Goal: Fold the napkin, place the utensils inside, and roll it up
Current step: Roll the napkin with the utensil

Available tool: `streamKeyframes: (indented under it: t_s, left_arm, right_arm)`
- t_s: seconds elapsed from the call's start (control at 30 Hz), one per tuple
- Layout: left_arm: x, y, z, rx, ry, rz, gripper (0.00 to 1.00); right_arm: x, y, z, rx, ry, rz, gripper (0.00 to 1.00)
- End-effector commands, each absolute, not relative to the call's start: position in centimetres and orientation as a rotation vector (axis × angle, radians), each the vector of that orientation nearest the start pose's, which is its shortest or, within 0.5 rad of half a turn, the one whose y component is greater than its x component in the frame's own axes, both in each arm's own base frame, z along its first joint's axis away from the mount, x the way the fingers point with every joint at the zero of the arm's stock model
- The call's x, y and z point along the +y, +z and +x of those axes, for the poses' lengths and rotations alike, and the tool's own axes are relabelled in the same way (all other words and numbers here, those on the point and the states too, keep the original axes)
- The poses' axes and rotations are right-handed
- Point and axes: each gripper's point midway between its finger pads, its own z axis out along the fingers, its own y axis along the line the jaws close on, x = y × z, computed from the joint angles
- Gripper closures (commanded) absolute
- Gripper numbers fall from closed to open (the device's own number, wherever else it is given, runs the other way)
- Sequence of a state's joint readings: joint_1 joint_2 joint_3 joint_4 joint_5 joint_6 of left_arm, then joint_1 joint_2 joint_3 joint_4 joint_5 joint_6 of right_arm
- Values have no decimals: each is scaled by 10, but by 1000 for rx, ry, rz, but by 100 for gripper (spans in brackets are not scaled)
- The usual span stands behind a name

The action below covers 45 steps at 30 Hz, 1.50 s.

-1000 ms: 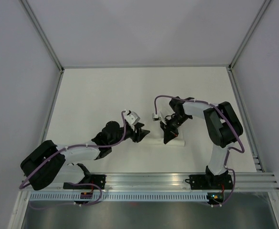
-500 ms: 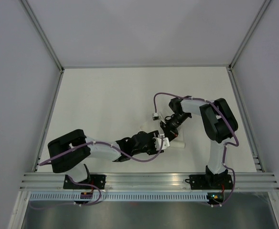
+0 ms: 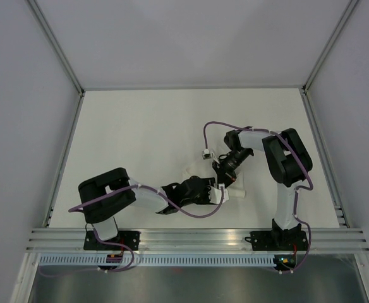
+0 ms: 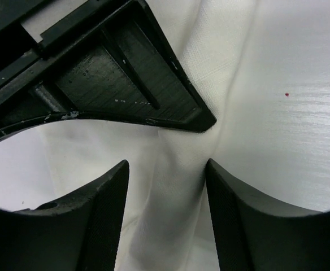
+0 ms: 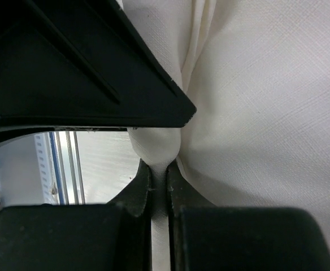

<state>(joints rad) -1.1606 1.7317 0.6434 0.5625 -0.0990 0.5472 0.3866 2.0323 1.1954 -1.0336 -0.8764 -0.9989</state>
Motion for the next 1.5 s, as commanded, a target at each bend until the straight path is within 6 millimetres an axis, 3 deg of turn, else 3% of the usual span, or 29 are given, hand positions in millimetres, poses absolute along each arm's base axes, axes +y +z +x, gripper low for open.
streamKeyframes:
  t_s: [0.0, 0.3, 0.5, 0.57, 0.73, 0.83, 1.03, 1.07, 1.23, 1.27, 1.47]
  left_arm:
    - [-372, 7, 200, 1436, -233, 1668, 43]
    - [-372, -29, 184, 1595, -331, 1679, 71]
    - [-370, -39, 175, 1688, -413, 1593, 92]
    - [-370, -43, 170, 1707, -455, 1600, 98]
    - [-374, -40, 160, 1839, -668, 1559, 98]
    - [-373, -39, 161, 1891, -717, 1544, 98]
    - [-367, -43, 158, 1995, -856, 1500, 98]
    - [-367, -42, 158, 1999, -878, 1492, 98]
    - [-363, -40, 160, 2075, -1020, 1426, 98]
    - [-364, -39, 162, 2090, -1038, 1405, 98]
    - [-361, -38, 168, 2170, -1152, 1316, 98]
  right_arm:
    - [168, -40, 211, 2358, 1108, -1873, 99]
    - [170, -41, 213, 2366, 1124, -1863, 99]
    - [173, -36, 214, 2352, 1125, -1847, 89]
    - [175, -34, 217, 2348, 1116, -1828, 80]
    - [182, -13, 231, 2298, 1054, -1761, 55]
    - [188, 5, 242, 2272, 1015, -1701, 46]
    - [188, 37, 277, 2247, 869, -1467, 42]
    - [189, 49, 292, 2196, 817, -1416, 42]
    - [167, 71, 323, 2132, 679, -1208, 40]
    - [163, 85, 326, 2087, 640, -1192, 40]
    - [159, 91, 294, 1973, 613, -1259, 35]
